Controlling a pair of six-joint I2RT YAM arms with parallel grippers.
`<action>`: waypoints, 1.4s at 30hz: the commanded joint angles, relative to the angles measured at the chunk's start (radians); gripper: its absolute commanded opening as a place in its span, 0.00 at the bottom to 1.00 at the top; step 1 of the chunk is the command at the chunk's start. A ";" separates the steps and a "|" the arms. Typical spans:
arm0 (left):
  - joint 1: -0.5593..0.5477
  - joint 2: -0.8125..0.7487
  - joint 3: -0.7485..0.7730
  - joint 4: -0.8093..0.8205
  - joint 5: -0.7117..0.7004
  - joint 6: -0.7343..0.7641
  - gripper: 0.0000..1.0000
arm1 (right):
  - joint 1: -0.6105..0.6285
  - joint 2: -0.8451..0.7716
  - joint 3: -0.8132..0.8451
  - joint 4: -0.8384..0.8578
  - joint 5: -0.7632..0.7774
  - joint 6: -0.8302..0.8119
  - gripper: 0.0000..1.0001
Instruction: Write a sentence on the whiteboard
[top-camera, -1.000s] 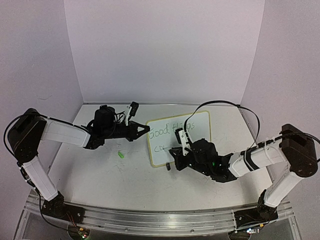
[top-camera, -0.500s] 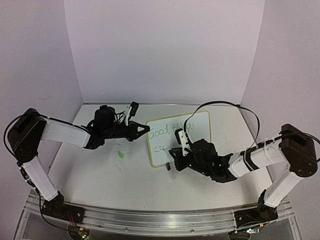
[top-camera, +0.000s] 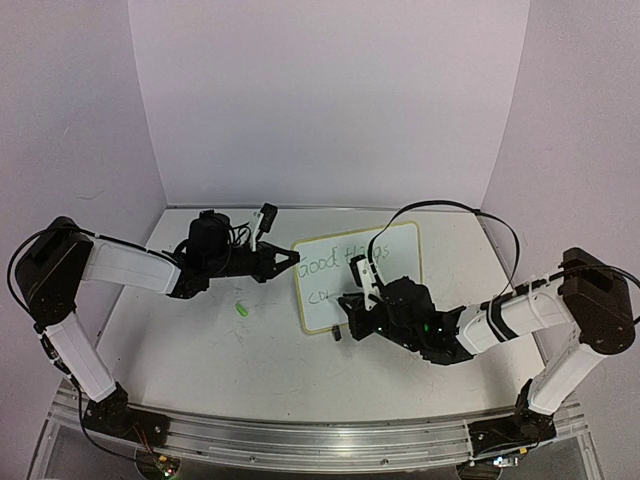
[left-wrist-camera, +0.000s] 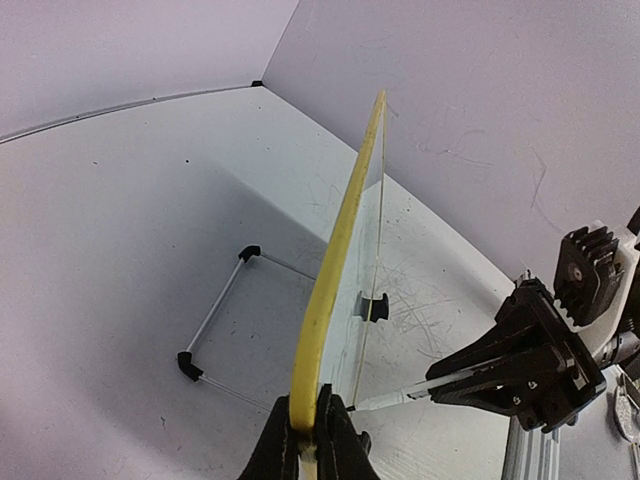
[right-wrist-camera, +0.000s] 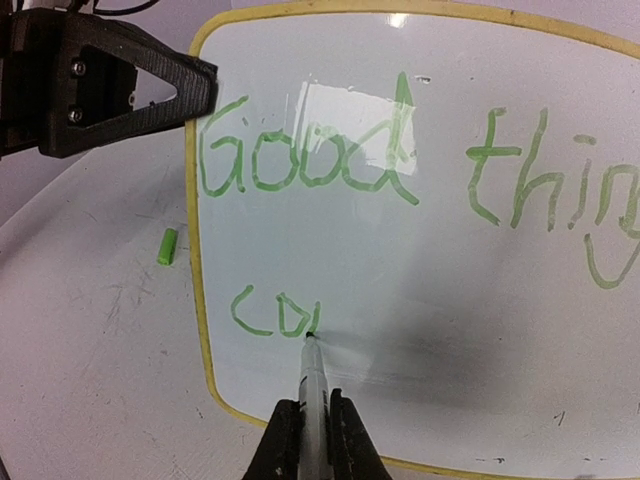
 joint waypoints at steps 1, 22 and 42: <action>0.004 -0.025 0.024 -0.025 -0.054 0.062 0.00 | -0.006 -0.011 0.042 0.037 0.073 -0.017 0.00; 0.004 -0.019 0.034 -0.025 -0.050 0.062 0.00 | -0.011 -0.039 0.027 0.048 0.129 -0.020 0.00; 0.003 -0.014 0.035 -0.027 -0.050 0.064 0.00 | -0.008 -0.024 0.007 -0.041 0.085 0.043 0.00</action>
